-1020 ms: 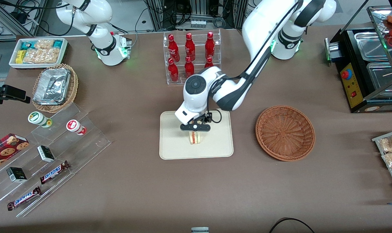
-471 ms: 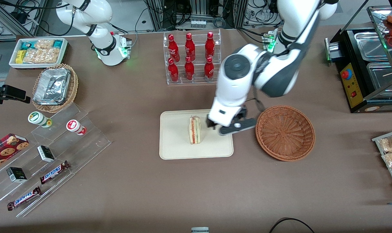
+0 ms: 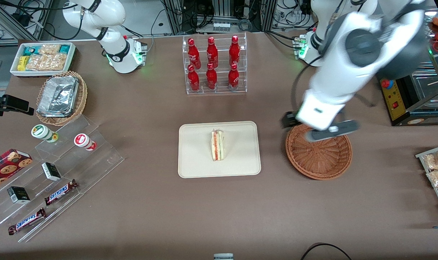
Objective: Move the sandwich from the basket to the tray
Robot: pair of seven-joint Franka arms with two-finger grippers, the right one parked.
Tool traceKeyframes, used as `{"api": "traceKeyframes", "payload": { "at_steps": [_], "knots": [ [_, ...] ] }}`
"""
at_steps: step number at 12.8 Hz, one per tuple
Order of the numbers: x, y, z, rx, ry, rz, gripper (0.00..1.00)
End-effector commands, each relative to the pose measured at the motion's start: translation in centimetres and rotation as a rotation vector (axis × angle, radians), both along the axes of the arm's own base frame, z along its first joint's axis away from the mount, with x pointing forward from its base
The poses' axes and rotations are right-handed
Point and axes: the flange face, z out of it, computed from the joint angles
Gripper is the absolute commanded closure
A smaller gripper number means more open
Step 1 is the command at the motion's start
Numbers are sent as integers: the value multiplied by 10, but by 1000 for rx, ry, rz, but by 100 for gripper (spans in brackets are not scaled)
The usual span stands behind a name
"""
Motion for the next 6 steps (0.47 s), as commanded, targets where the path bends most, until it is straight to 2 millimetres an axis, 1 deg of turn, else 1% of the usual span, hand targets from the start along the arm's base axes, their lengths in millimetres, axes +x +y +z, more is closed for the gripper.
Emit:
{"api": "traceKeyframes", "payload": {
  "at_steps": [1, 2, 3, 6],
  "knots": [
    [-11, 67, 18, -2, 40, -75, 0],
    [-16, 92, 21, -1, 39, -107, 0],
    [-19, 112, 21, 0, 39, -135, 0],
    [-28, 148, 21, 4, 43, -166, 0]
  ]
}}
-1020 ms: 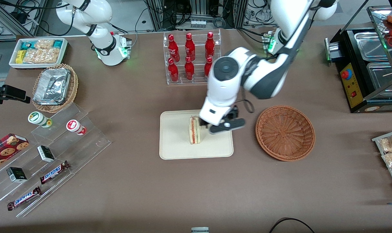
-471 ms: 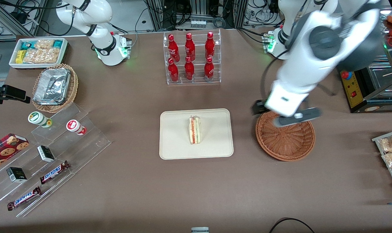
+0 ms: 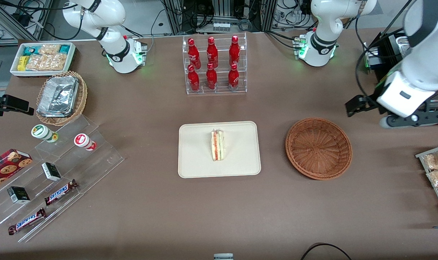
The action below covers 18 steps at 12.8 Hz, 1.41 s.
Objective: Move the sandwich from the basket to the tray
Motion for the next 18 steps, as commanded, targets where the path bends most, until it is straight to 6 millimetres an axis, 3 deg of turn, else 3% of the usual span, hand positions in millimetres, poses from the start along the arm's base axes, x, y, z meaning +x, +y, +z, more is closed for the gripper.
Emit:
{"api": "traceKeyframes", "payload": {
  "at_steps": [1, 3, 5, 8, 13, 18],
  "knots": [
    [-18, 21, 5, -6, -6, -52, 0],
    [-12, 40, 3, -13, -15, -64, 0],
    [-7, 42, 4, -9, -39, -63, 0],
    [0, 15, 4, -4, -38, -101, 0],
    [-26, 28, 29, -15, -73, -183, 0],
    [-27, 42, 29, -26, -54, -113, 0]
  ]
}}
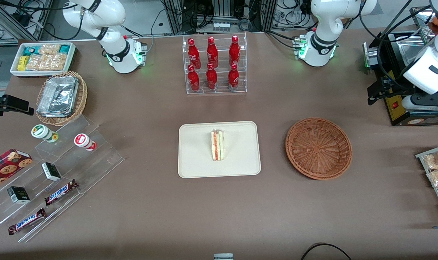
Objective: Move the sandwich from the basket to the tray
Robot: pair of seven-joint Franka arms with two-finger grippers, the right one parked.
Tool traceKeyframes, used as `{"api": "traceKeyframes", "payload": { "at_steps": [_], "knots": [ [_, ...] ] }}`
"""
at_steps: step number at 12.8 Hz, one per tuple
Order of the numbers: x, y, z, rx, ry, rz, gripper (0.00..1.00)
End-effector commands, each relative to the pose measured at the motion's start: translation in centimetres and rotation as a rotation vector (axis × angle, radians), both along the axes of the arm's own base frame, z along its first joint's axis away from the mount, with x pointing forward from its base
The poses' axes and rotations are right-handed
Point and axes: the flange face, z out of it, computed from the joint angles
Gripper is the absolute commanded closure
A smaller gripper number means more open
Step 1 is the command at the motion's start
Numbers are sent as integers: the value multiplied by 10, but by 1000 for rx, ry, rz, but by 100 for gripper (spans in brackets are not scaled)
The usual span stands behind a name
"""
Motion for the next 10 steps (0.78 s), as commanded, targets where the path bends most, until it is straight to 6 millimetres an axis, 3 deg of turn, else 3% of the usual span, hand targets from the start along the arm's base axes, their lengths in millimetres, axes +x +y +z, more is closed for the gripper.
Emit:
{"api": "traceKeyframes", "payload": {
  "at_steps": [1, 5, 10],
  "knots": [
    [-8, 10, -2, -4, 23, 24, 0],
    [-28, 17, -11, 2, 31, 35, 0],
    [-15, 19, -4, -5, 11, 55, 0]
  ]
}}
